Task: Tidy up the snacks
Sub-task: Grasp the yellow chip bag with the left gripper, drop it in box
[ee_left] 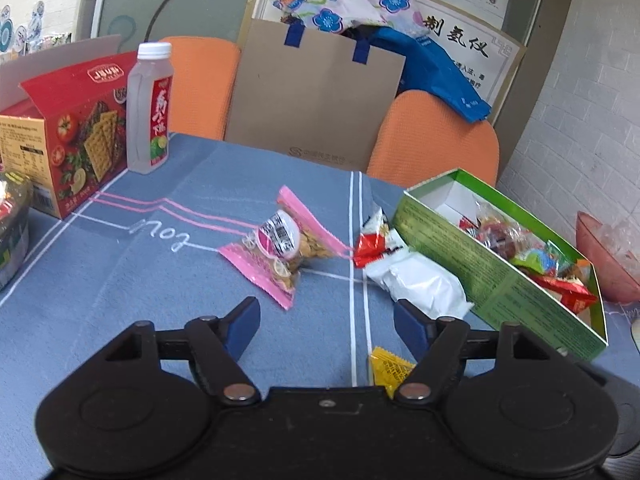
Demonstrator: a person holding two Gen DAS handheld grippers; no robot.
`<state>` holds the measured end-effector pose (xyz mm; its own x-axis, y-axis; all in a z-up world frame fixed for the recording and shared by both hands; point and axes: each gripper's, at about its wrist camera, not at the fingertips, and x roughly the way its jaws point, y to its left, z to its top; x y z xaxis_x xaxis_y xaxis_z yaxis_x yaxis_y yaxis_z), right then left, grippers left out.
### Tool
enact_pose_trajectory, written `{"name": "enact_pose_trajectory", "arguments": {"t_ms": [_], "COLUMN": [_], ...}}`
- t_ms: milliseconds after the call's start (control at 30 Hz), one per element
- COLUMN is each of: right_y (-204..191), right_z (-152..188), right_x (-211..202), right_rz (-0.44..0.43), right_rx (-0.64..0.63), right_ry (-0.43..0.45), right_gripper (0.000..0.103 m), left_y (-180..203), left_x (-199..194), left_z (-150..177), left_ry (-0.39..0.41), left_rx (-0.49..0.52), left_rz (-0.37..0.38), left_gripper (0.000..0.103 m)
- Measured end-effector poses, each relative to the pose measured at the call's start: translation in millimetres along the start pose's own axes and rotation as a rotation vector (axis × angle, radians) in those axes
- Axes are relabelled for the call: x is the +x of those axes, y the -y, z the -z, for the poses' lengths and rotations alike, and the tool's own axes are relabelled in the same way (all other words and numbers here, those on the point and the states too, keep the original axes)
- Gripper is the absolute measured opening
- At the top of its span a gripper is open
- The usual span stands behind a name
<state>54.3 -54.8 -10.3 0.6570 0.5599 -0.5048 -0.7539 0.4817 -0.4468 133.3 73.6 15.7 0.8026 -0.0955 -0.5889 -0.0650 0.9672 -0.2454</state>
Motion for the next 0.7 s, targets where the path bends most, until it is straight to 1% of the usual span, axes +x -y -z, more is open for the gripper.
{"name": "enact_pose_trajectory", "arguments": {"t_ms": [67, 133, 200, 233, 300, 400, 467, 533, 567, 600, 633, 667, 700], "right_y": [2.4, 9.0, 16.9, 21.3, 27.5, 30.2, 29.7, 28.7, 29.8, 27.4, 23.2, 27.2, 25.4], "right_z": [5.7, 9.1, 14.7, 17.9, 21.8, 20.5, 19.2, 17.7, 16.2, 16.4, 16.7, 17.9, 20.0], "right_x": [-15.2, -22.7, -24.5, -25.0, -23.5, -20.0, -17.4, -13.6, -10.1, -11.3, -15.0, -15.2, -19.6], "right_rz": [0.018, 0.015, -0.030, -0.067, -0.127, -0.123, -0.121, -0.119, -0.139, -0.146, -0.151, -0.151, -0.150], "right_rx": [0.086, 0.205, 0.343, 0.413, 0.513, 0.586, 0.606, 0.612, 0.608, 0.600, 0.579, 0.555, 0.544], "right_ry": [-0.002, -0.057, -0.107, -0.112, -0.093, -0.075, -0.055, -0.053, -0.052, -0.051, -0.051, -0.050, -0.050], "right_gripper": [0.103, 0.103, 0.103, 0.103, 0.103, 0.103, 0.103, 0.103, 0.092, 0.087, 0.076, 0.071, 0.070], "left_y": [2.3, 6.0, 11.0, 13.8, 19.2, 21.5, 22.8, 25.5, 28.5, 31.5, 33.5, 35.8, 37.0], "left_x": [-2.8, -6.1, -9.0, -9.4, -6.0, -0.5, -1.2, -5.7, -9.7, -13.4, -16.8, -20.5, -24.3], "left_z": [5.8, 11.5, 17.1, 20.2, 24.8, 30.8, 32.5, 34.2, 35.0, 36.0, 37.2, 39.0, 40.6], "left_ry": [-0.009, -0.013, -0.020, -0.024, -0.045, -0.068, -0.076, -0.074, -0.072, -0.072, -0.073, -0.074, -0.075], "left_rx": [0.006, 0.016, 0.033, 0.044, 0.066, 0.060, 0.055, 0.059, 0.071, 0.085, 0.096, 0.107, 0.114], "left_rz": [0.011, 0.011, 0.023, 0.029, 0.032, 0.039, 0.071, 0.097, 0.103, 0.102, 0.099, 0.105, 0.120], "left_gripper": [0.103, 0.103, 0.103, 0.103, 0.103, 0.103, 0.103, 0.103, 0.103, 0.103, 0.103, 0.103, 0.103]}}
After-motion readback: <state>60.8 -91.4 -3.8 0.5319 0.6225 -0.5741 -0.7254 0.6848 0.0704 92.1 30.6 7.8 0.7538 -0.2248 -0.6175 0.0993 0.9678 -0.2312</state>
